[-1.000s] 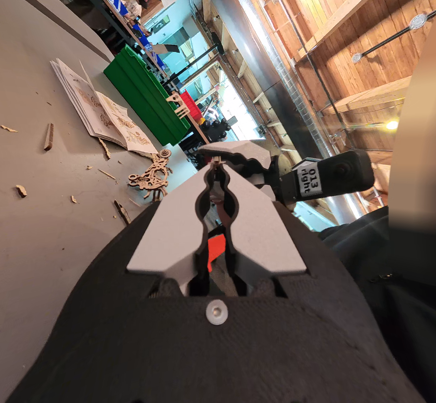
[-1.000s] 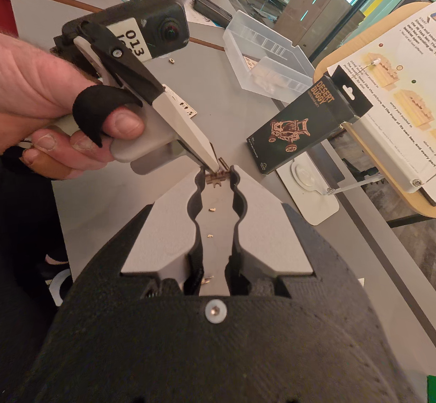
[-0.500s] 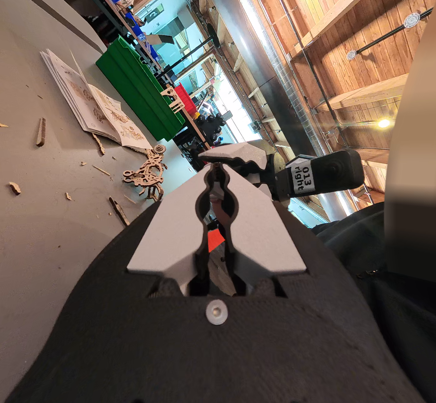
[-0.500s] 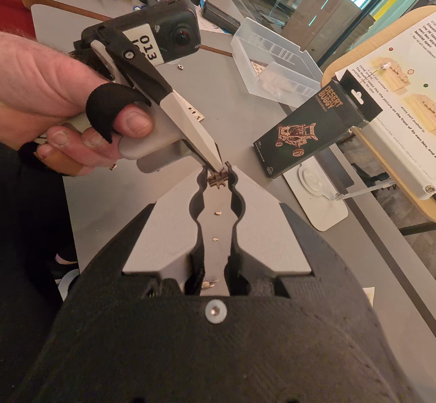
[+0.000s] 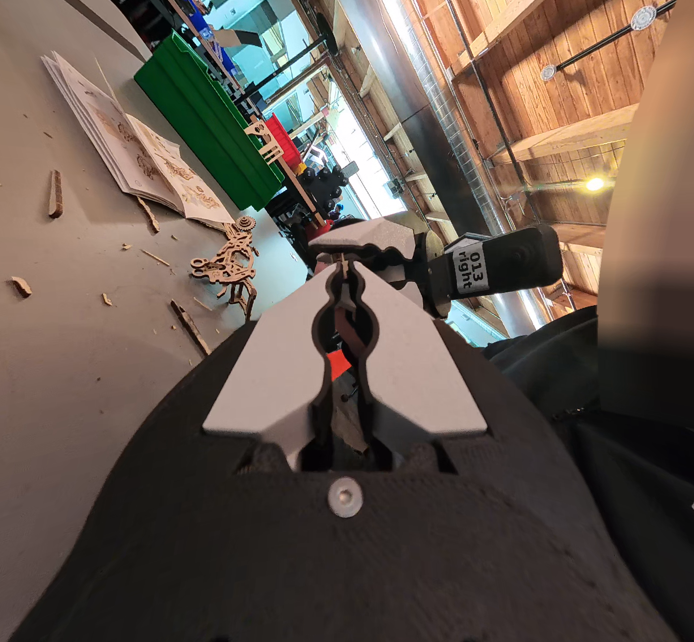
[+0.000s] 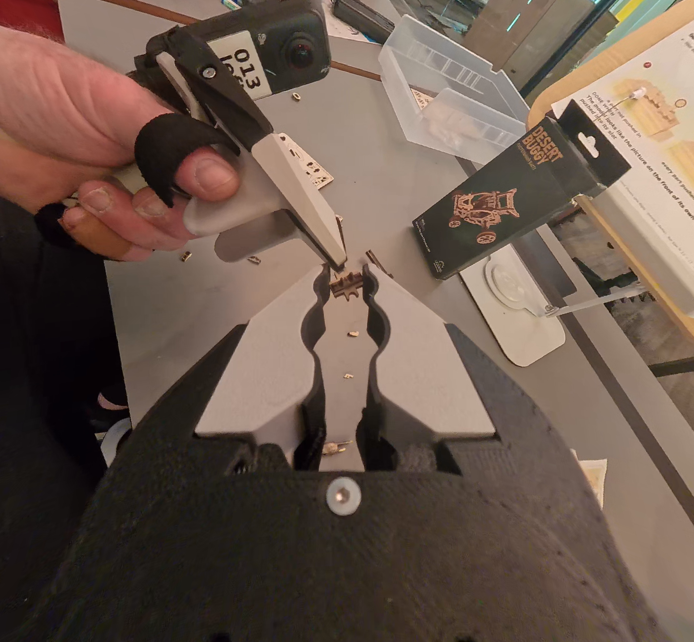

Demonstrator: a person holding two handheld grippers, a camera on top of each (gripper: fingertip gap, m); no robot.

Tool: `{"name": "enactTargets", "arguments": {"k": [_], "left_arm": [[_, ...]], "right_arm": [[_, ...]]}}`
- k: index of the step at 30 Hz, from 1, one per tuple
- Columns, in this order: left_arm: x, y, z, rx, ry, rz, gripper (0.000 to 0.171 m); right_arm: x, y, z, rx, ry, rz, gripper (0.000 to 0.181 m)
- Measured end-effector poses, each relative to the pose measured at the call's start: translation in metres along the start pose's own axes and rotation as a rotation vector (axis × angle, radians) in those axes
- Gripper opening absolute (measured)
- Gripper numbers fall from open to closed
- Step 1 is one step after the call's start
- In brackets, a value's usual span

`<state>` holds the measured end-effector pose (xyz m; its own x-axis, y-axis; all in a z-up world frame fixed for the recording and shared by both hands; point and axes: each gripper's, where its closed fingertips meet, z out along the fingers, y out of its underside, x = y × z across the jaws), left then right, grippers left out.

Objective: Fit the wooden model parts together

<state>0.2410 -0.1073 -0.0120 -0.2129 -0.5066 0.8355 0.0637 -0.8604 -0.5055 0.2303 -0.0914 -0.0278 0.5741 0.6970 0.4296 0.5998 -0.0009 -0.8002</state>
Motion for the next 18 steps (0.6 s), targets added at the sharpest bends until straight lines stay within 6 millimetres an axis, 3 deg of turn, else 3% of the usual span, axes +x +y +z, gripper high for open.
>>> {"name": "enactTargets", "arguments": {"k": [10,18], "left_arm": [[-0.012,-0.001,-0.008,0.007,-0.066,0.036,0.011],[-0.011,0.004,-0.005,-0.022,-0.041,0.031,0.001]], "right_arm": [[-0.007,0.002,0.003,-0.009,-0.022,-0.036,0.014],[-0.01,0.003,0.006,-0.013,-0.039,-0.032,0.014]]}}
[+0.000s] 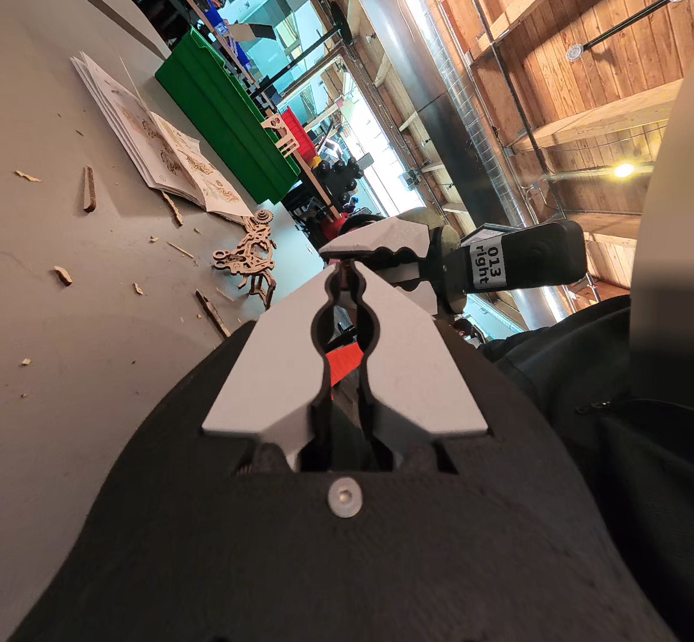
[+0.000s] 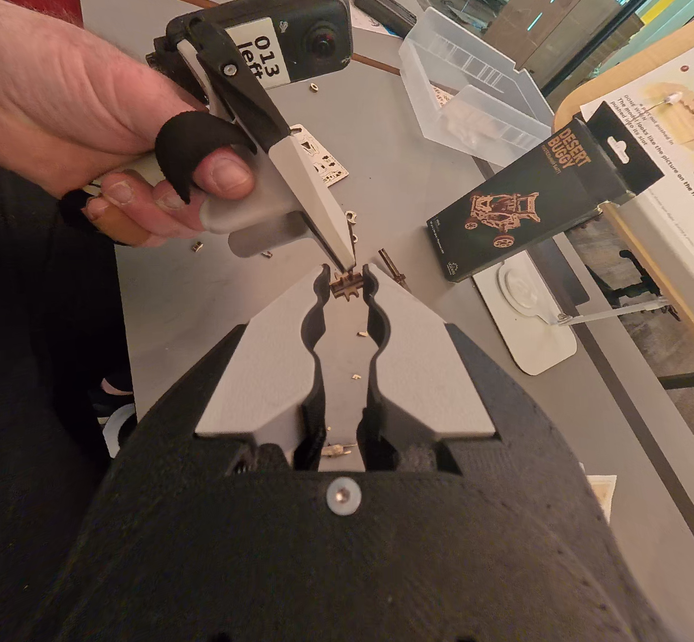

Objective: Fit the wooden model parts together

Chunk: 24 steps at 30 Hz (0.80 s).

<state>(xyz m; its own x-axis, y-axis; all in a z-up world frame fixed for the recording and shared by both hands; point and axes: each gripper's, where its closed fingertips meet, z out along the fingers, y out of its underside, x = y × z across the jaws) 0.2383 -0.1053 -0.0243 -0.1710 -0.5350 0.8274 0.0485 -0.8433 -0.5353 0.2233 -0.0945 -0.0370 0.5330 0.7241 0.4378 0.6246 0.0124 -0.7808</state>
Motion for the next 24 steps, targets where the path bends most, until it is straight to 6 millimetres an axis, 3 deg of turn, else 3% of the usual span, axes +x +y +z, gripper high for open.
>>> {"name": "enactTargets", "arguments": {"k": [7,24], "left_arm": [[0.0018,0.0008,-0.0001,-0.013,0.033,-0.018,0.013],[0.0061,-0.0008,-0.0032,-0.022,0.042,0.048,0.0]], "right_arm": [[-0.0003,0.0,0.0004,0.006,-0.009,0.017,0.014],[-0.0019,-0.0004,0.001,0.013,-0.044,0.086,0.021]]}}
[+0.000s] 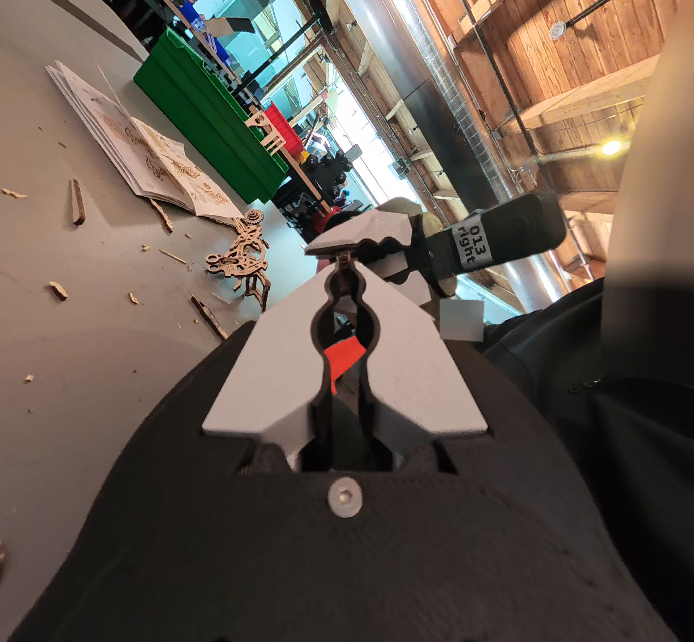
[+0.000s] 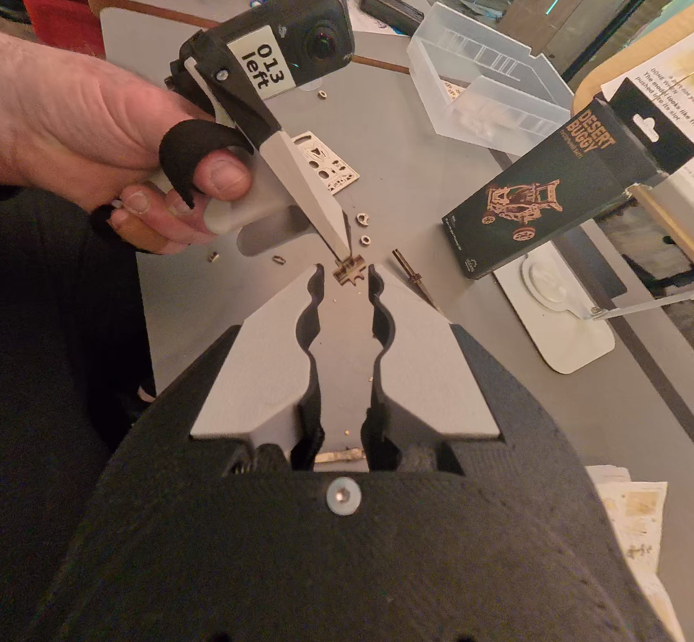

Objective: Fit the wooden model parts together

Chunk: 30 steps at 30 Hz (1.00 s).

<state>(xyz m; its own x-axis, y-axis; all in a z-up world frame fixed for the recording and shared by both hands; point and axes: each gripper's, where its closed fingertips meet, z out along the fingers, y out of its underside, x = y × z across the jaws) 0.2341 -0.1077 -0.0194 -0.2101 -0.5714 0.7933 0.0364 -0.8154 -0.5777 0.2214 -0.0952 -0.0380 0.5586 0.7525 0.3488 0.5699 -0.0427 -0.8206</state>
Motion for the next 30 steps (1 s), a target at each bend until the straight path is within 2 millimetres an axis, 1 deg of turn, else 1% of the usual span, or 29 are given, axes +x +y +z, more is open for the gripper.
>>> {"name": "enactTargets", "arguments": {"k": [3,6,7,10,12,13,16,19,21,22,26,30], "left_arm": [[0.001,-0.002,-0.002,-0.008,-0.017,0.053,0.0],[0.002,-0.002,-0.005,-0.035,-0.05,0.143,0.001],[-0.001,-0.003,-0.007,-0.048,-0.082,0.185,0.001],[-0.029,0.004,-0.017,-0.159,-0.295,0.325,0.001],[-0.056,0.013,-0.027,-0.247,-0.47,0.364,0.001],[-0.067,0.018,-0.031,-0.287,-0.529,0.379,0.001],[-0.084,0.028,-0.036,-0.36,-0.634,0.437,0.001],[-0.095,0.041,-0.036,-0.464,-0.681,0.533,0.001],[-0.1,0.049,-0.037,-0.52,-0.7,0.559,0.001],[-0.102,0.053,-0.039,-0.547,-0.706,0.558,0.001],[-0.109,0.061,-0.045,-0.624,-0.74,0.603,0.002],[-0.109,0.065,-0.047,-0.653,-0.726,0.59,0.002]], "right_arm": [[0.0,-0.001,-0.001,0.026,-0.034,0.063,0.022],[0.002,0.0,-0.003,0.04,-0.061,0.122,0.022],[0.002,0.0,-0.004,0.046,-0.07,0.142,0.022],[0.007,0.005,-0.006,0.04,-0.073,0.195,0.021],[0.012,0.012,-0.006,0.013,-0.059,0.222,0.019],[0.012,0.016,-0.005,-0.013,-0.058,0.234,0.019],[0.003,0.032,0.005,-0.104,-0.09,0.247,0.018],[-0.006,0.048,0.014,-0.194,-0.112,0.243,0.017],[-0.007,0.063,0.02,-0.263,-0.106,0.25,0.015],[-0.009,0.066,0.021,-0.27,-0.12,0.269,0.013],[-0.007,0.068,0.02,-0.267,-0.128,0.306,0.011],[-0.009,0.072,0.022,-0.274,-0.135,0.312,0.011]]}}
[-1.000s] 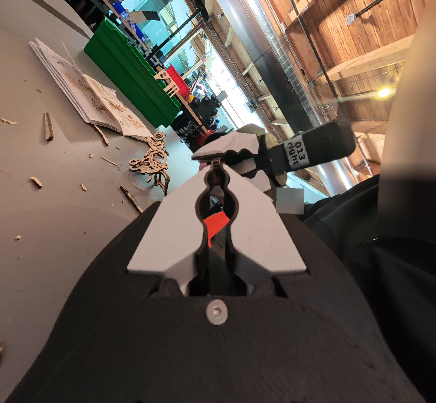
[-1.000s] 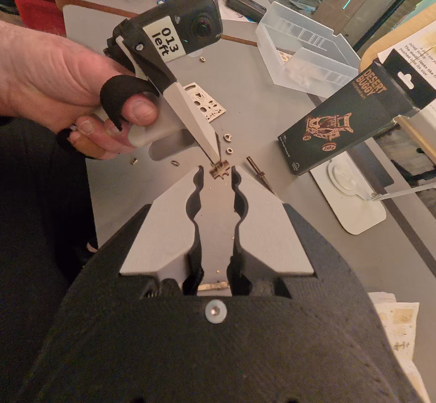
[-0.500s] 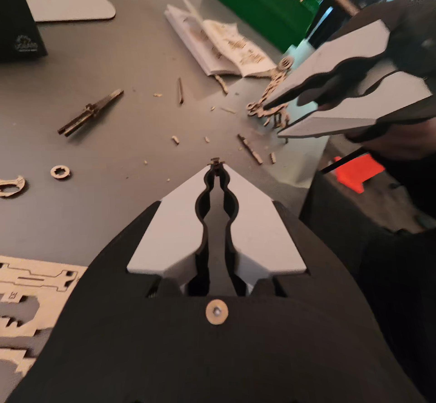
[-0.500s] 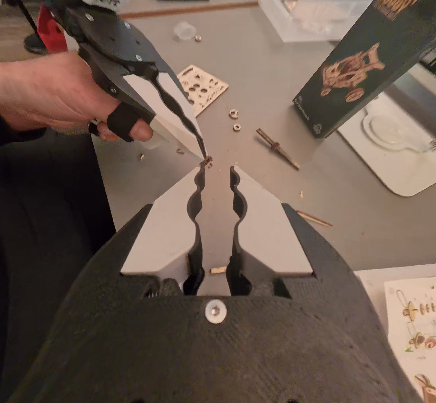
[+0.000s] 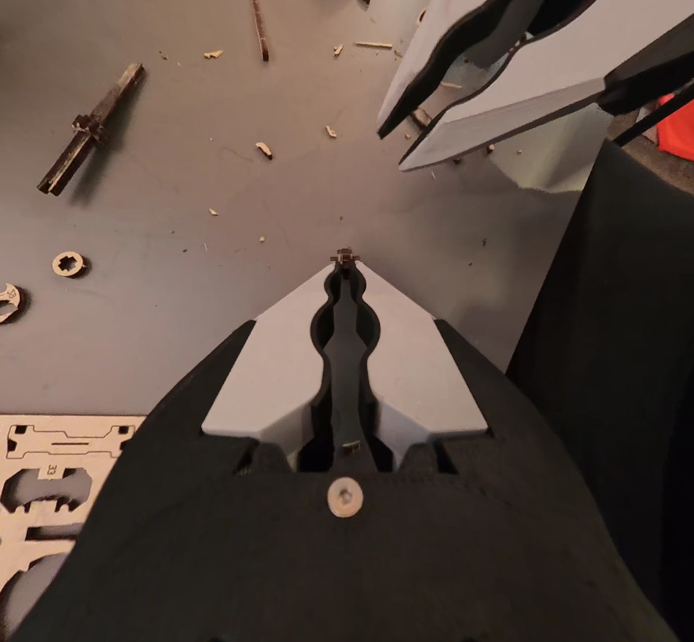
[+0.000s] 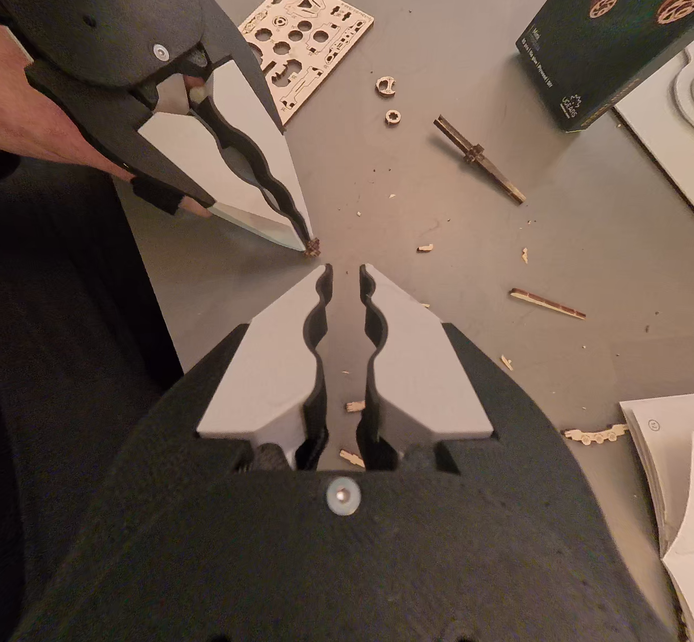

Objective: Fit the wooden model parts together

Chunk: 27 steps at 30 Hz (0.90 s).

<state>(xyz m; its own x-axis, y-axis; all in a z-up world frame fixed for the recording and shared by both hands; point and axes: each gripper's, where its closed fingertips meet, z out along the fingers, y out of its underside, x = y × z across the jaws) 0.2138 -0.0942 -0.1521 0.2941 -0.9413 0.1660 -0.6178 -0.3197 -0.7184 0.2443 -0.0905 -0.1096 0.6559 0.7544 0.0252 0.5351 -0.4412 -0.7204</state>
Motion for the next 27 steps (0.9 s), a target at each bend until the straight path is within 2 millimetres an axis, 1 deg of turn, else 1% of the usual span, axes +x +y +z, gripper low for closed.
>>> {"name": "enactTargets", "arguments": {"k": [6,10,13,16,19,22,24,25,27], "left_arm": [[0.006,-0.004,-0.005,0.017,0.053,0.001,0.01],[0.002,0.0,-0.011,0.002,0.056,0.014,0.012],[-0.007,-0.001,-0.022,0.023,0.041,0.005,0.012],[-0.023,-0.002,-0.039,0.06,-0.008,-0.015,0.013],[-0.043,0.001,-0.063,0.092,-0.053,-0.079,0.017],[-0.066,0.003,-0.095,0.151,-0.117,-0.142,0.019],[-0.082,0.009,-0.112,0.172,-0.173,-0.176,0.02],[-0.089,0.013,-0.119,0.179,-0.203,-0.189,0.021],[-0.106,0.028,-0.128,0.162,-0.271,-0.227,0.021]], "right_arm": [[0.002,0.001,0.0,0.006,-0.004,0.017,0.012],[0.006,-0.002,-0.004,0.025,0.01,0.025,0.012],[0.009,-0.005,-0.008,0.044,0.027,0.033,0.011],[0.015,-0.01,-0.013,0.082,0.052,0.046,0.013],[0.019,-0.016,-0.019,0.116,0.071,0.056,0.019],[0.011,-0.02,-0.019,0.131,0.03,0.057,0.031],[0.003,-0.024,-0.018,0.135,0.005,0.038,0.035],[-0.001,-0.025,-0.017,0.134,-0.002,0.021,0.037],[-0.012,-0.029,-0.014,0.129,-0.021,-0.013,0.039]]}}
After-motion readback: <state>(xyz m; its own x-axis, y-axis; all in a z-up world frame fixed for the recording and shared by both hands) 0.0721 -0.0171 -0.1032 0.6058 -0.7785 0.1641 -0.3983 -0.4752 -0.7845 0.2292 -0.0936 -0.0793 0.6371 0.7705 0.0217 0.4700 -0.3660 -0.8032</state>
